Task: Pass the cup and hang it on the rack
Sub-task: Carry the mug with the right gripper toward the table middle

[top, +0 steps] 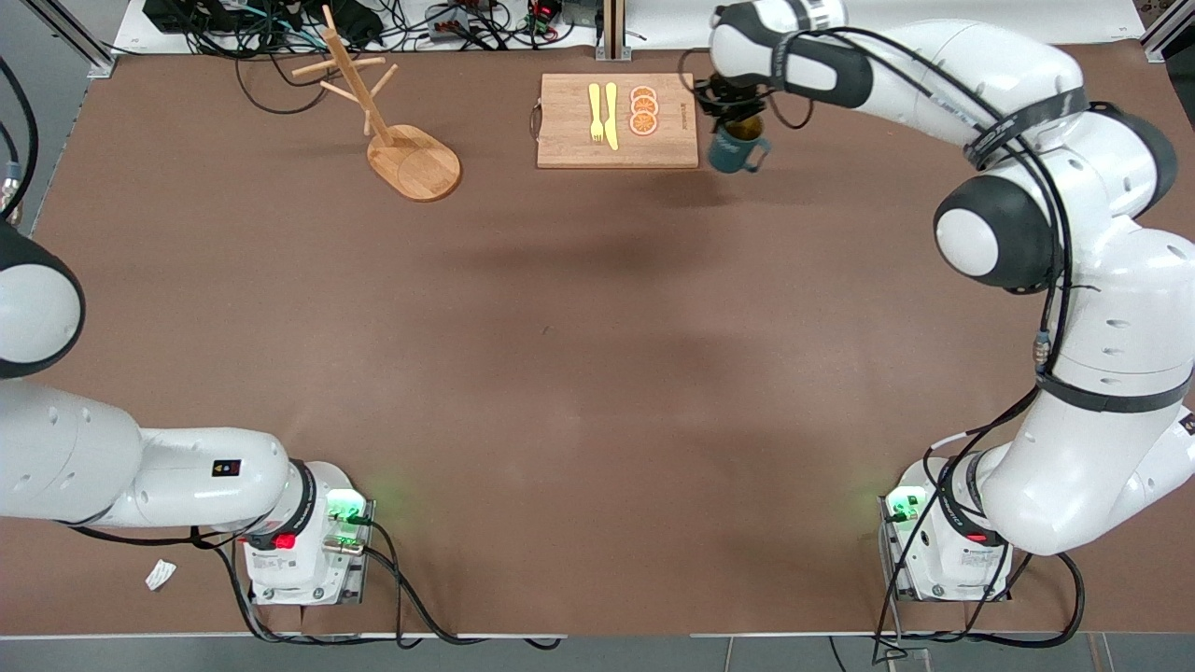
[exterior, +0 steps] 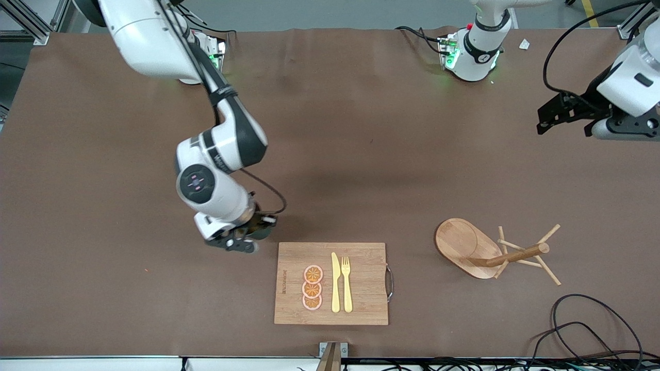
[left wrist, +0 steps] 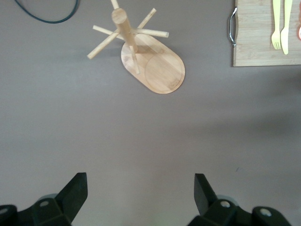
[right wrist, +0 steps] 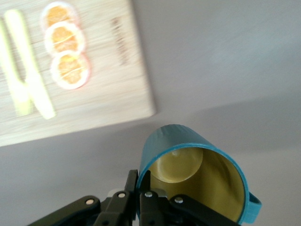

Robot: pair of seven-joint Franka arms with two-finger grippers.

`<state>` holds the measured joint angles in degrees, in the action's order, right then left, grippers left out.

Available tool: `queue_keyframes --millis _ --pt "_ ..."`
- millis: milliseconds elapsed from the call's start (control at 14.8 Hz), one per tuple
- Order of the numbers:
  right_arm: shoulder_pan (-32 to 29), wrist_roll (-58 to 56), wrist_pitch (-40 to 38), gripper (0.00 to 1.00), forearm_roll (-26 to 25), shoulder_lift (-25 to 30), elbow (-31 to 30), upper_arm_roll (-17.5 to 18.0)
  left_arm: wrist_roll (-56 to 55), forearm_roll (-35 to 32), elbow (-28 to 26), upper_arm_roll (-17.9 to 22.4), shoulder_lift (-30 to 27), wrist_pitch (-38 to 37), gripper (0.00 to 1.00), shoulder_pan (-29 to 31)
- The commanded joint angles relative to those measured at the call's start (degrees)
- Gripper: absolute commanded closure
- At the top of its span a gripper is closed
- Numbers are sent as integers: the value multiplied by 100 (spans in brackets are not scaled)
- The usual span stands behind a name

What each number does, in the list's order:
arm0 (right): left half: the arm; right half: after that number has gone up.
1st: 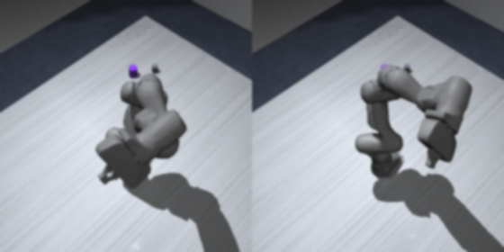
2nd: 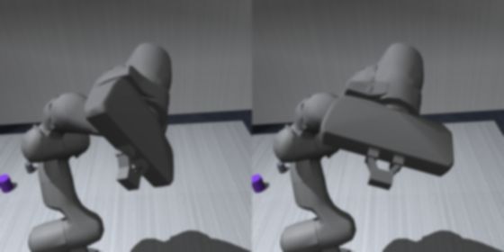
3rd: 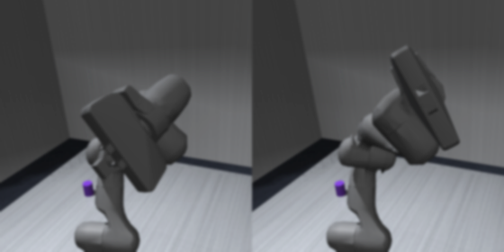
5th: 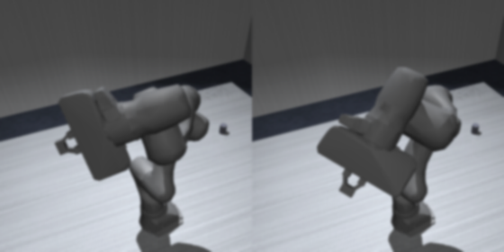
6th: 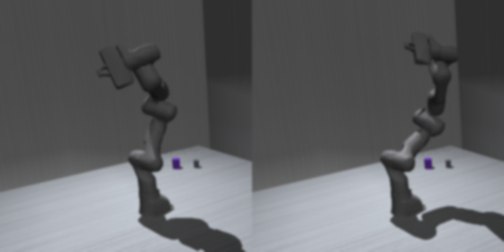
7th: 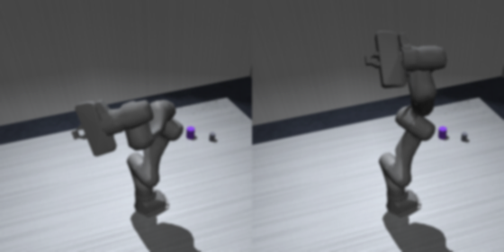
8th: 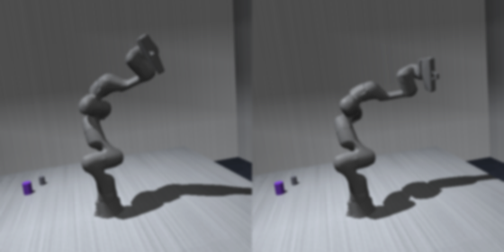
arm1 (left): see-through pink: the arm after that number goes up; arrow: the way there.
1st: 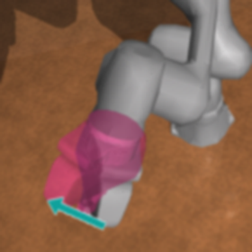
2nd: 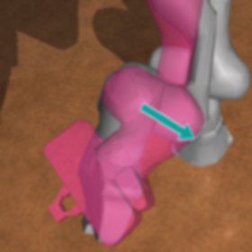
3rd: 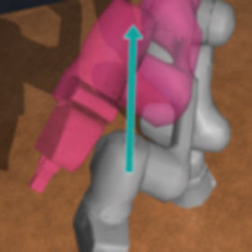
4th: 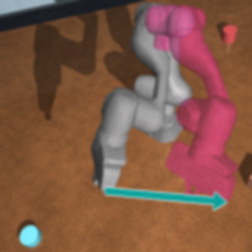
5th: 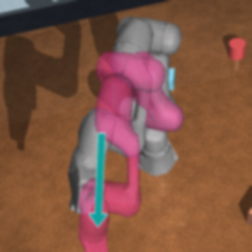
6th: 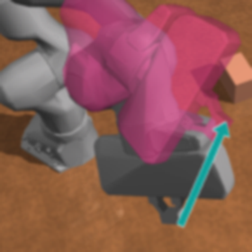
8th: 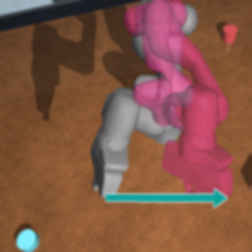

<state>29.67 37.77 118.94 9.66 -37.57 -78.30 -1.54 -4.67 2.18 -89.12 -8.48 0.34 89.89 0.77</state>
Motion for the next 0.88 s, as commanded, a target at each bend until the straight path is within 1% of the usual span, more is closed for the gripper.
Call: queue_keyframes --millis 0,203,407,542,678,814 --pt "538 992 -29 100 159 -197 428 -57 -70 108 53 -5 98 72 0 28" --pt "1022 1880 67 99 159 -540 789 -57 -70 99 44 -5 168 64 0 -16" --pt "1383 2470 813 100 238 -883 868 -22 -61 99 53 -14 177 64 0 -42" --pt "1489 2813 999 100 291 -1146 1140 101 -70 90 53 -31 239 64 0 -60" --pt "1708 3182 1121 100 291 -1463 1500 111 -70 90 44 -40 274 64 0 -69" --pt "1867 3342 1472 99 291 -1639 1519 111 -78 81 44 -49 361 64 0 -86"
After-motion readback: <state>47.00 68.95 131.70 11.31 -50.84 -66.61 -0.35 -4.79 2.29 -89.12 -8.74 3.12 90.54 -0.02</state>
